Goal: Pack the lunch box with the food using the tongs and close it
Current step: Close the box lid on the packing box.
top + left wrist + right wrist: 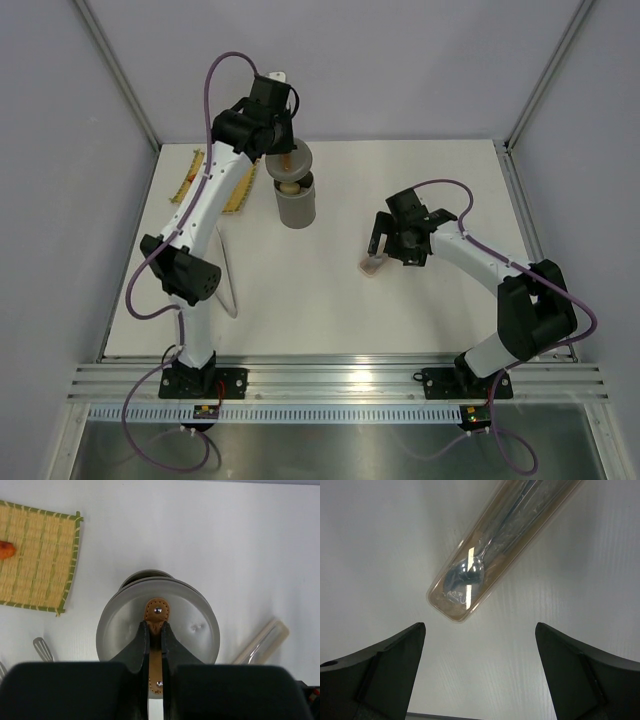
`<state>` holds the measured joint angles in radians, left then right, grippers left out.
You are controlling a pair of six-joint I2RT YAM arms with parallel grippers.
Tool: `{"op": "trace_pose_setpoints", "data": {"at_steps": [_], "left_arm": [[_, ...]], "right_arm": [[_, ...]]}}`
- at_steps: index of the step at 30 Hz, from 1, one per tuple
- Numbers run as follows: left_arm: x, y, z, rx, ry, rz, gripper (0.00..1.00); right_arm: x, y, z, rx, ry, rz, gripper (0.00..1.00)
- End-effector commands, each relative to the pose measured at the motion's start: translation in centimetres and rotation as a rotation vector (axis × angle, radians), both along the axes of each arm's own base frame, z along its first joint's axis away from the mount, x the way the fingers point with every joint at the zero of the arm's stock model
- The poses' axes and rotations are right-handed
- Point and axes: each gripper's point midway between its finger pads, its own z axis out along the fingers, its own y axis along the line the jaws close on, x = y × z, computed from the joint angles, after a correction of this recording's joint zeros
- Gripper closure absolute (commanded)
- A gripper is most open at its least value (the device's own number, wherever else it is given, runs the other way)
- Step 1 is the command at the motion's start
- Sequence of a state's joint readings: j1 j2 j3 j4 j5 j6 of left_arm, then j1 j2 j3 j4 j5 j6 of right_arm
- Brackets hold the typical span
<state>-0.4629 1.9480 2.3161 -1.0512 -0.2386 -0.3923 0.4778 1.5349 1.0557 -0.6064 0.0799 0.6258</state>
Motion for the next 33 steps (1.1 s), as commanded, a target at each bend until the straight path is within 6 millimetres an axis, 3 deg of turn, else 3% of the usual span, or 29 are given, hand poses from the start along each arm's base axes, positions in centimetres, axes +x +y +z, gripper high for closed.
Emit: {"op": "trace_pose_setpoints", "data": {"at_steps": [1,4,9,12,23,29,33], "left_arm": [[0.7,-0.3,0.4,0.003,-0.009,-0.043,1.0],[1.8,-0.6,-1.0,0.015,-0.005,-0.045,1.0],[3.1,-0.7,-5.5,0.058,0.076,-0.047,1.0],[3.4,-0.7,-7.2,0.067,0.109,-0.046,1.0],[5.9,-0.5,-10.4,0.063,0.124,-0.025,1.0],[6.0,-0.7,-12.0,0.071,0.153,-0.035,1.0],[6.2,-0.6,-12.0,0.07,0.149,-0.036,1.0]], "right_arm": [[0.6,0.2,2.0,0.001,-0.052,0.004,0.01],[0.5,0.2,2.2,0.002,-0.055,0.005,0.0],[0.5,0.1,2.4,0.0,-0.061,0.001,0.0],[0.5,0.2,2.1,0.002,-0.053,0.006,0.0],[0.7,0.3,1.8,-0.001,-0.043,0.007,0.01],[0.8,0.4,1.6,-0.005,-0.035,0.005,0.01],[0.9,0.5,1.7,-0.003,-0.038,0.007,0.01]]}}
